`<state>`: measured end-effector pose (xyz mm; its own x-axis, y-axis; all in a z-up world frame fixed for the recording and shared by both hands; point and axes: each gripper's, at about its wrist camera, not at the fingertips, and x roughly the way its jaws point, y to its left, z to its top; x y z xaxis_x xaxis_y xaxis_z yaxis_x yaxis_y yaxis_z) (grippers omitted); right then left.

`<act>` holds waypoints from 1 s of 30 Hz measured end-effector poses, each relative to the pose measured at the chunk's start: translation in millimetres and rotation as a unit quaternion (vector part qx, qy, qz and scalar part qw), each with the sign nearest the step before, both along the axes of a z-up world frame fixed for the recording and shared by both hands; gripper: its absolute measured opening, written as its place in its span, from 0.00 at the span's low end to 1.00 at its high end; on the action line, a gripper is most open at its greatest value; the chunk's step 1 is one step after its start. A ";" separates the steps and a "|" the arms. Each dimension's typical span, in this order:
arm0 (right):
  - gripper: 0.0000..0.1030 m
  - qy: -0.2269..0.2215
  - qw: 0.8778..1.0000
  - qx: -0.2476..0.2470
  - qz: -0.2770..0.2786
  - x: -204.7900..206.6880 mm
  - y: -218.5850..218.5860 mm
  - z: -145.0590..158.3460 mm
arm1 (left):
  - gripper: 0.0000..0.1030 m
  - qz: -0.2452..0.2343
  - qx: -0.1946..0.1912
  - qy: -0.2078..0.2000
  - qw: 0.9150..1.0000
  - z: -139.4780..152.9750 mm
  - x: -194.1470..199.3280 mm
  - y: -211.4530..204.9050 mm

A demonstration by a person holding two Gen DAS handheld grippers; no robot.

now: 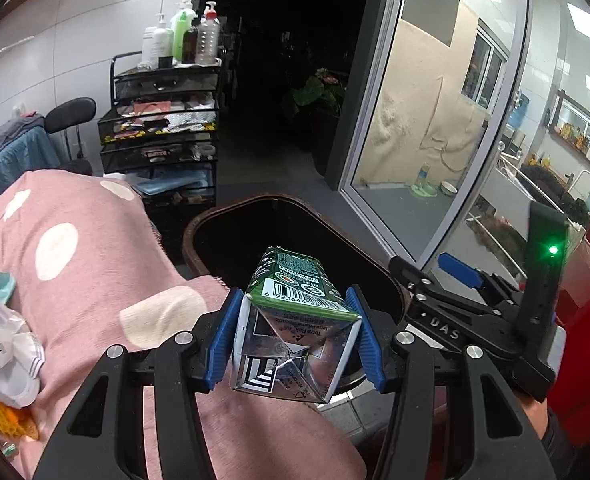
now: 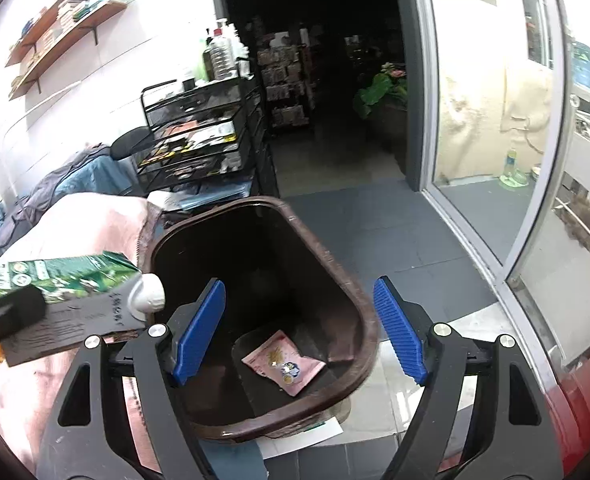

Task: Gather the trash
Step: 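Carry the pink wrapper to the brown bin and open the right tool, then lower the green carton into the bin and open the left tool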

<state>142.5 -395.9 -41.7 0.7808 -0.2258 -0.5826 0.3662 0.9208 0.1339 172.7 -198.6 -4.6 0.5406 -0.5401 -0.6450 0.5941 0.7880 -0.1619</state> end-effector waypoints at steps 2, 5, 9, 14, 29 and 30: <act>0.74 0.000 1.000 0.002 -0.009 -3.3 -5.2 1.7 | 0.51 -0.005 0.009 0.013 1.000 -4.5 5.4 -7.4; 0.74 -0.003 1.000 0.004 -0.021 -5.9 -12.4 3.3 | 0.51 -0.010 0.019 0.031 0.999 -11.7 11.3 -17.7; 0.74 -0.003 1.000 0.003 -0.029 -11.3 -17.1 4.3 | 0.51 -0.018 0.043 0.039 0.998 -19.1 16.4 -31.2; 0.77 -0.002 0.999 0.005 -0.033 -13.0 -19.6 4.8 | 0.51 -0.030 0.065 0.058 0.996 -28.3 21.5 -44.3; 0.85 -0.012 0.999 0.006 -0.030 -14.9 -17.0 9.0 | 0.91 -0.020 0.042 0.011 0.999 -8.2 5.7 -28.1; 0.86 -0.014 0.999 0.006 -0.028 -15.1 -15.2 9.4 | 0.92 -0.018 0.040 0.004 0.999 -5.0 2.4 -26.3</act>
<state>127.4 -411.1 -32.2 0.7830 -0.2636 -0.5634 0.4137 0.8971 0.1551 175.2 -224.9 -9.6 0.5165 -0.5056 -0.6911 0.6218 0.7763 -0.1032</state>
